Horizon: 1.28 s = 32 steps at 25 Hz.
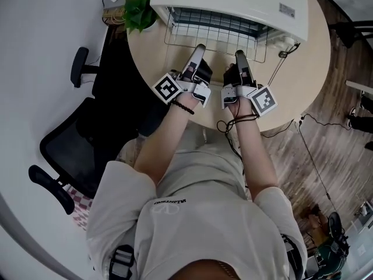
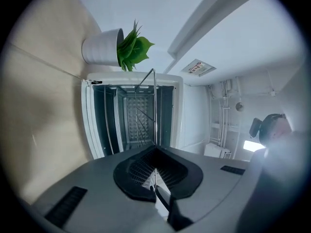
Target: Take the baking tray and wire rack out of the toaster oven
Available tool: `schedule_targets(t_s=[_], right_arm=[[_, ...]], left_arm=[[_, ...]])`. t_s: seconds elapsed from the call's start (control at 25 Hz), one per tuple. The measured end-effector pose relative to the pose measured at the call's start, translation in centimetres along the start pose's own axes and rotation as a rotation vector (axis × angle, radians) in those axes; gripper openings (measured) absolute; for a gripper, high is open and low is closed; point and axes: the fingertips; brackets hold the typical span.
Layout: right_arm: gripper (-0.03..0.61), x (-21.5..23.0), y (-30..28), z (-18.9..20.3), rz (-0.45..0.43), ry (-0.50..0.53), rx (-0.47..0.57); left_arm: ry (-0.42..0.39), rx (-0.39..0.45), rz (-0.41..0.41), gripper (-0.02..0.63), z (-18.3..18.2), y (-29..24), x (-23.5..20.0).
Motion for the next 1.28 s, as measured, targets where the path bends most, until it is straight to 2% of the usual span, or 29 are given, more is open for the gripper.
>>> schedule_targets(t_s=[0.44, 0.72, 0.92, 1.28], right_arm=[[0.012, -1.7, 5.3, 3.0, 0.016, 0.012, -0.082], [0.025, -2.2, 8.6, 4.4, 0.039, 0.047, -0.135], [0.025, -4.0, 9.7, 4.6, 0.008, 0.094, -0.171], [0.025, -8.6, 12.5, 6.8, -0.053, 0.111, -0.242]], left_arm=[[-0.013, -0.024, -0.004, -0.003, 1.4, 4.8, 3.8], [-0.067, -0.068, 0.011, -0.003, 2.3, 7.3, 6.4], [-0.098, -0.062, 0.035, -0.003, 2.7, 8.2, 8.5], [-0.174, -0.053, 0.083, -0.003, 2.3, 10.7, 14.2]])
Point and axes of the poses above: the fingertips, and each gripper's own axes: y backward along the fingers, x to its right, z out of its underside, and after that the axes turned 9 degrees about -y, right-handed
